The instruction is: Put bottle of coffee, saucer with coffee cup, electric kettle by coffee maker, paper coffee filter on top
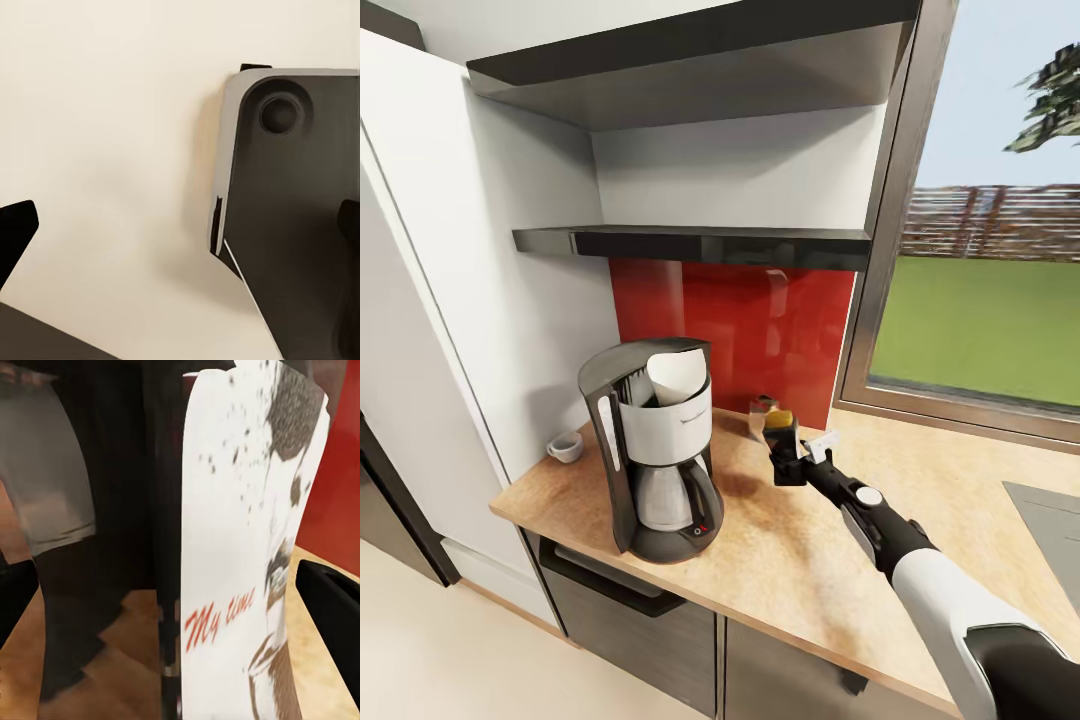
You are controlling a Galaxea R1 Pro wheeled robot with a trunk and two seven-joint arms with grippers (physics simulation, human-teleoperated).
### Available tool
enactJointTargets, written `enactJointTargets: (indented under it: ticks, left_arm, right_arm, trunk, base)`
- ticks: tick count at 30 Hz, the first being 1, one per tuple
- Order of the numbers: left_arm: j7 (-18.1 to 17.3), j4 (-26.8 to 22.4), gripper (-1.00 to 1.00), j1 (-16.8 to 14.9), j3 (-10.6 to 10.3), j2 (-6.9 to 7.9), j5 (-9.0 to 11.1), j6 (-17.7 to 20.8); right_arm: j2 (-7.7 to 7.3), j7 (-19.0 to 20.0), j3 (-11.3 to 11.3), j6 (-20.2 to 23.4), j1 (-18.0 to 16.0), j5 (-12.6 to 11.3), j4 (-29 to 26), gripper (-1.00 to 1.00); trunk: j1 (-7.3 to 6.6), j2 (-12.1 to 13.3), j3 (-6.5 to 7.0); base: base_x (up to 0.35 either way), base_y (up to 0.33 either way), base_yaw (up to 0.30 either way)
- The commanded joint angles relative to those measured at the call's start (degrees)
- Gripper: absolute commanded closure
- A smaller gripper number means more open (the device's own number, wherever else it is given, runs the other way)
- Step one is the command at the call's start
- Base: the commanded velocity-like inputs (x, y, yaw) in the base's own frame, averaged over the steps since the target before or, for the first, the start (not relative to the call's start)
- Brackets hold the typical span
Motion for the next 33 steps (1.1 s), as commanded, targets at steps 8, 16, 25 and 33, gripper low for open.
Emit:
enactJointTargets:
  ticks: [8,16,25,33]
  left_arm:
    - [0.1,-0.1,-1.0,0.0,-0.1,0.0,0.5,0.0]
    - [0.1,-0.1,-1.0,0.0,0.0,-0.08,0.6,0.1]
    - [0.1,-0.1,-1.0,0.0,-0.1,-0.08,0.6,0.1]
    - [0.1,-0.2,-1.0,0.0,0.0,-0.08,0.5,0.2]
  right_arm:
    - [1.18,-2.9,0.1,-0.9,-0.1,-6.0,2.7,1.0]
    - [1.53,-5.1,0.2,-2.2,0.0,-9.0,4.8,1.0]
    - [1.54,-5.1,0.2,-2.3,-0.1,-9.2,4.9,1.0]
    - [1.54,-5.1,0.2,-2.3,-0.1,-9.2,4.9,1.0]
  trunk:
    - [0.03,-0.1,-0.11]
    - [0.03,-0.1,-0.11]
    - [0.03,-0.1,-0.11]
    - [0.03,-0.1,-0.11]
  base:
    - [0.0,0.0,0.0]
    - [0.029,0.003,0.0]
    - [0.091,0.061,0.0]
    - [0.059,0.016,0.0]
